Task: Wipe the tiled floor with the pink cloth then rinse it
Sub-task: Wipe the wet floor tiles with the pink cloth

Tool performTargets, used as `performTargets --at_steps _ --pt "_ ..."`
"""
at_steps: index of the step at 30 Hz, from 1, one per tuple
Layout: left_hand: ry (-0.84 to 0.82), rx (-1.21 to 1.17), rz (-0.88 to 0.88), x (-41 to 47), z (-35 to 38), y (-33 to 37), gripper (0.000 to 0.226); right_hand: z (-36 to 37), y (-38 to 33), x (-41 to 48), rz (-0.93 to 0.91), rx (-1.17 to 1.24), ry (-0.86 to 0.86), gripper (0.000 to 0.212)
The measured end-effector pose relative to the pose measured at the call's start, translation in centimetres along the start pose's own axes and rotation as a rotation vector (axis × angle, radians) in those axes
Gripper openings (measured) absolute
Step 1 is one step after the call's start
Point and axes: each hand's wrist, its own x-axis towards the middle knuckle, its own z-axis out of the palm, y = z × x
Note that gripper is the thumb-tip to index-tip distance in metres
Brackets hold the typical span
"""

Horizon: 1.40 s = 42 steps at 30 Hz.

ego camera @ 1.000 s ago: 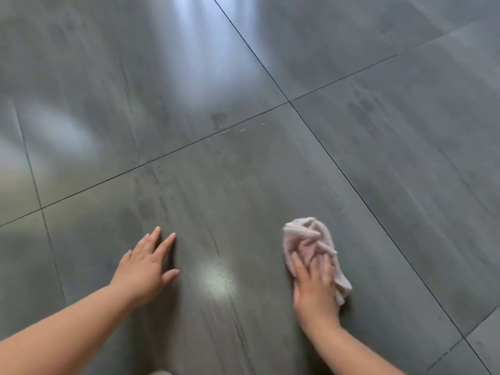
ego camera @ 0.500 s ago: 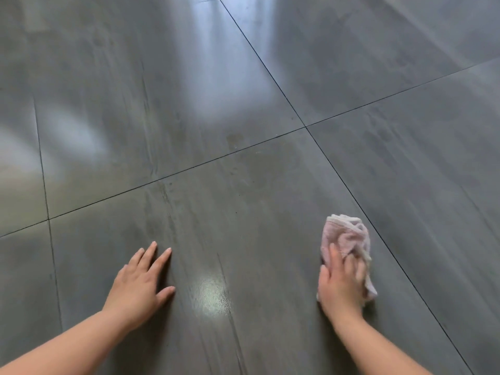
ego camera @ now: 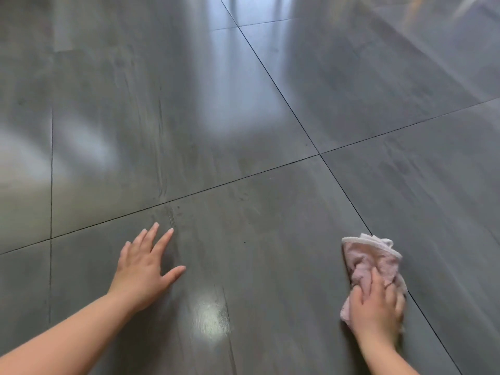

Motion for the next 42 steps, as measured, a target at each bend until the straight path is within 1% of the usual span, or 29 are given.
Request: performTargets --at_steps 1,2,3,4,6,8,9,10,11,13,14,15,16,17,18,19,21,23,25,27,28,29,32,35,36,37,38,40,42 --pt "0.026 -0.02 0.005 0.7 -0.2 0.3 0.073 0.5 -1.4 -0.5 0.032 0.045 -0.019 0.079" --pt "0.047 -0.048 0.008 1.4 -0.1 0.6 0.071 1.2 -2.6 -1.2 -0.048 0.012 -0.003 0.072" --pt "0.055 -0.071 0.011 2.0 0.0 1.0 0.07 2.2 -3.6 -2.1 -0.224 -0.06 0.01 0.066" --pt "0.048 -0.083 0.021 2.4 0.4 1.3 0.072 3.1 -4.2 -3.2 -0.432 -0.129 -0.054 0.06" --pt "0.021 -0.08 0.068 3.1 1.4 1.8 0.093 3.6 -4.5 -4.3 -0.822 -0.167 -0.154 0.048" --pt "-0.003 -0.052 0.091 3.6 2.4 1.8 0.107 3.2 -4.2 -2.6 -1.105 -0.142 -0.166 0.033" --pt "-0.005 -0.046 0.087 3.8 2.9 1.5 0.108 2.9 -3.8 -1.4 -1.162 -0.156 -0.152 0.031" --pt "-0.004 -0.051 0.083 4.0 3.1 1.3 0.107 2.8 -3.0 0.4 -1.164 -0.158 -0.127 0.034" --pt "0.003 -0.052 0.082 4.0 3.2 1.2 0.107 2.3 -2.5 2.3 -1.087 -0.148 -0.102 0.034" --pt "0.099 -0.023 0.129 4.2 3.7 0.7 0.104 1.3 -2.2 6.1 -0.747 -0.127 -0.037 0.049" --pt "0.083 0.042 0.158 4.3 3.8 0.5 0.101 0.6 -3.0 7.4 -0.537 -0.062 0.002 0.062" --pt "0.001 0.037 0.141 4.4 3.6 0.5 0.095 0.0 -4.3 8.4 -0.327 0.004 0.027 0.073" --pt "-0.065 0.031 0.152 4.7 3.5 0.5 0.087 0.1 -5.9 9.1 -0.144 0.059 0.04 0.075" --pt "-0.11 0.043 0.179 4.7 3.5 0.5 0.084 0.6 -7.9 9.3 0.0 0.086 0.046 0.07" --pt "-0.127 0.053 0.208 4.8 3.8 0.3 0.083 1.4 -10.2 9.1 0.052 0.079 0.034 0.064" --pt "-0.136 0.046 0.23 4.9 3.8 0.2 0.084 2.3 -12.2 8.4 -0.036 0.036 0.058 0.06" --pt "-0.106 0.047 0.241 5.1 3.7 0.1 0.087 5.1 -16.3 5.7 -0.402 -0.036 0.05 0.057" --pt "-0.115 0.039 0.231 5.1 3.7 0.2 0.087 6.8 -19.8 2.0 -0.721 -0.145 -0.11 0.051" --pt "-0.112 0.018 0.237 5.1 3.9 0.0 0.09 7.0 -21.8 0.5 -1.03 -0.117 -0.25 0.047" --pt "-0.089 0.038 0.238 5.4 4.0 -0.1 0.092 7.0 -21.7 2.8 -1.198 -0.101 -0.246 0.046" --pt "-0.093 0.047 0.24 5.4 4.0 -0.2 0.093 6.8 -21.1 4.8 -1.213 -0.096 -0.169 0.047" --pt "-0.096 0.057 0.252 5.4 4.0 -0.3 0.093 6.4 -20.4 7.2 -1.137 -0.081 -0.125 0.051" --pt "-0.065 0.107 0.298 5.6 4.4 -0.7 0.091 3.9 -18.3 12.6 -0.629 -0.08 -0.098 0.066" --pt "-0.031 0.138 0.307 5.6 4.6 -0.9 0.092 3.3 -19.5 13.3 -0.156 -0.006 -0.051 0.051" --pt "-0.038 0.142 0.307 5.6 4.7 -1.0 0.093 3.8 -20.6 12.2 -0.099 -0.018 -0.032 0.052" --pt "-0.043 0.143 0.306 5.6 4.7 -1.0 0.093 4.6 -22.1 10.8 -0.132 -0.035 -0.049 0.055" --pt "-0.045 0.14 0.303 5.7 4.7 -1.1 0.093 5.4 -23.5 9.0 -0.242 -0.055 -0.104 0.056" --pt "-0.033 0.117 0.289 5.7 4.8 -1.1 0.093 7.5 -25.1 6.0 -0.632 -0.066 -0.244 0.057" --pt "-0.041 0.091 0.298 5.7 4.8 -1.2 0.093 8.0 -25.0 5.5 -1.103 -0.057 -0.298 0.051"
